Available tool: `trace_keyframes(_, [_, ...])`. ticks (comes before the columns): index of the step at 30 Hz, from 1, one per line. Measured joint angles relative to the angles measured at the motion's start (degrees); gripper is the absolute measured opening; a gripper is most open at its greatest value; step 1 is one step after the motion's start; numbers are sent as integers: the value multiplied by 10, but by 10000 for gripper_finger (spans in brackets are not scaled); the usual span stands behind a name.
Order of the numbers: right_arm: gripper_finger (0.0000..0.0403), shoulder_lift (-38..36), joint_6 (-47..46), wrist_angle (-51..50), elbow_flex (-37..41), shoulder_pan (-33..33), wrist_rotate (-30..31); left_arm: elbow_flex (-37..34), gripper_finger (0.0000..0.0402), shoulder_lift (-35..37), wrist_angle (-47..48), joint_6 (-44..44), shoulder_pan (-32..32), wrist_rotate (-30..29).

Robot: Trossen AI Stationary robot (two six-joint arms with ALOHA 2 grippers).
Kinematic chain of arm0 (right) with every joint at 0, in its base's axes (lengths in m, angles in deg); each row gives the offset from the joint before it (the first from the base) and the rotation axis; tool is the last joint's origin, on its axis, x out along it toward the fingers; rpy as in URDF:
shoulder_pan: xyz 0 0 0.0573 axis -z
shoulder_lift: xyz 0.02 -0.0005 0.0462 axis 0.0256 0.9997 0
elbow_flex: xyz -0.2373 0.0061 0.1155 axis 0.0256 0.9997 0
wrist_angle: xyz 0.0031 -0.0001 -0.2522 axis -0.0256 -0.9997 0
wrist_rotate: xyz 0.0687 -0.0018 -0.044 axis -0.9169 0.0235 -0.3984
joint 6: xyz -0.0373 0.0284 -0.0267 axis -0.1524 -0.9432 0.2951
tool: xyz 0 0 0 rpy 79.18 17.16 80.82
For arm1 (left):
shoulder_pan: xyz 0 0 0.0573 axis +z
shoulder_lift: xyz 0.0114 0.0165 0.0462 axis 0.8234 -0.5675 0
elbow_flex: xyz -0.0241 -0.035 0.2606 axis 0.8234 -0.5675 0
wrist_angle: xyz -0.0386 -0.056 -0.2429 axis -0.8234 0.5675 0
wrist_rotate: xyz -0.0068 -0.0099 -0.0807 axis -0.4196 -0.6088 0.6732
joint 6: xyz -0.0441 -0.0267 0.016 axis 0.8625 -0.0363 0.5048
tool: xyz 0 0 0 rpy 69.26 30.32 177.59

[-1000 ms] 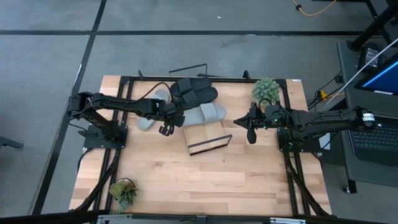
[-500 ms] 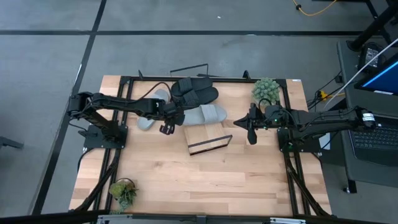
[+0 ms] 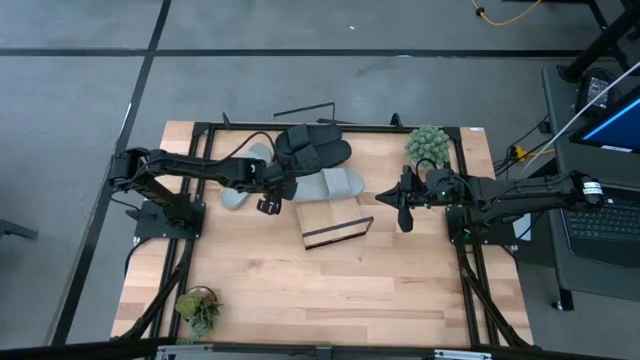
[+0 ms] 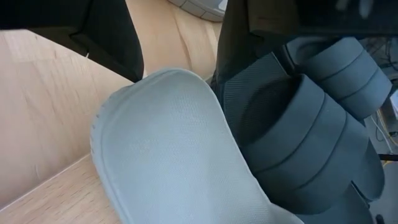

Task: Pick and place slides into the shelf
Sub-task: Put the right gray slide on the shelf

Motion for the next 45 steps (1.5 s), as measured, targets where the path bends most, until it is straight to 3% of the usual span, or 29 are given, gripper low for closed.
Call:
trace_keyframes(13, [11,0,1,0,0,0,0,0,192,0,13,-1,-24,-3])
trace_keyframes(20, [11,0,1,0,0,0,0,0,189,0,41,14,-49,-111])
trace_keyframes(23, [11,0,1,0,0,0,0,0,179,0,55,27,-58,-114])
trace_keyframes(32, [11,0,3,0,0,0,0,0,114,0,86,83,-84,-108])
trace_keyframes(40, [11,0,3,0,0,0,0,0,14,0,85,81,-112,-83])
trace_keyframes(45, [11,0,3,0,0,0,0,0,11,0,75,103,-103,-15])
